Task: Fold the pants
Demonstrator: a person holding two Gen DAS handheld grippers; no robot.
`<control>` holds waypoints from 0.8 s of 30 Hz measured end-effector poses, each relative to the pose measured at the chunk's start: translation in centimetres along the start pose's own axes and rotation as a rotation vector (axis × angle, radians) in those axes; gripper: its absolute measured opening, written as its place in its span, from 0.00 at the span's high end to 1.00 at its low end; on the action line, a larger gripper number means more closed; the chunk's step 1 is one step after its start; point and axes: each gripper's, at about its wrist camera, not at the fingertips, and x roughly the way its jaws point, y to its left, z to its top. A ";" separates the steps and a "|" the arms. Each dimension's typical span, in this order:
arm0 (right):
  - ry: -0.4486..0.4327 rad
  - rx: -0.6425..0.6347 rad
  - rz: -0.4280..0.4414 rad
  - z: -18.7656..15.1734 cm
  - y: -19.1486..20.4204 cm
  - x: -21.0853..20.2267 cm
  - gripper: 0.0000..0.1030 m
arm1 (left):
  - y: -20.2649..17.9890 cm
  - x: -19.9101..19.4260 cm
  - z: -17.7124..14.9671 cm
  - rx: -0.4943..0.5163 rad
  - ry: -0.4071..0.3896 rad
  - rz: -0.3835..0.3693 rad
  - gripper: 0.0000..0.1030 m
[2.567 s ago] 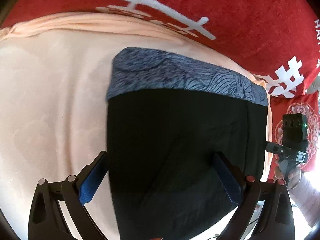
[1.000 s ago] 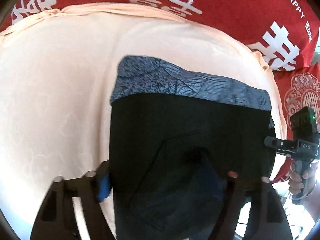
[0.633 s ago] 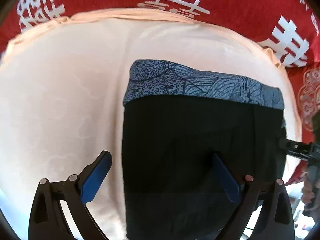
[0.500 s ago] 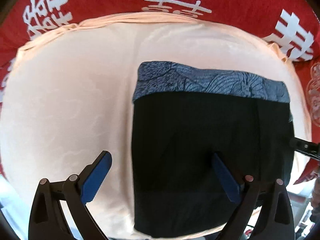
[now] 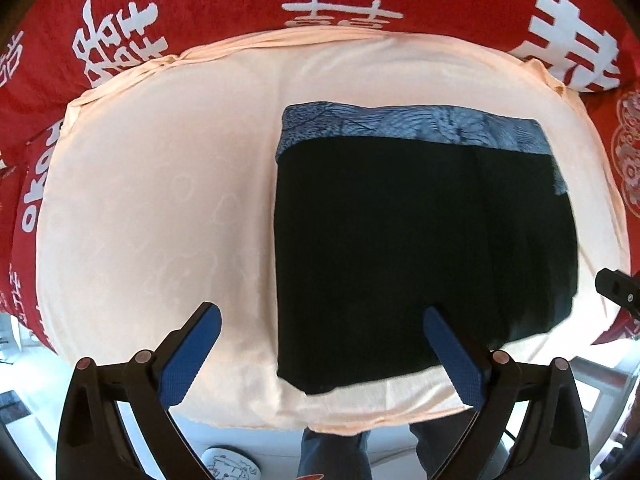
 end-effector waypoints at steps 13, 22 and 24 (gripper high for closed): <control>-0.035 -0.078 -0.142 -2.9 4.6 -3.8 0.00 | -1.1 -5.7 -1.8 0.012 -0.045 0.051 0.01; -0.015 -0.058 -0.128 -4.4 7.3 -5.9 0.00 | -1.1 -8.1 -2.9 -0.004 -0.050 0.044 0.01; -0.018 -0.064 -0.135 -4.7 7.9 -6.4 0.00 | -1.0 -8.5 -3.1 -0.010 -0.051 0.035 0.01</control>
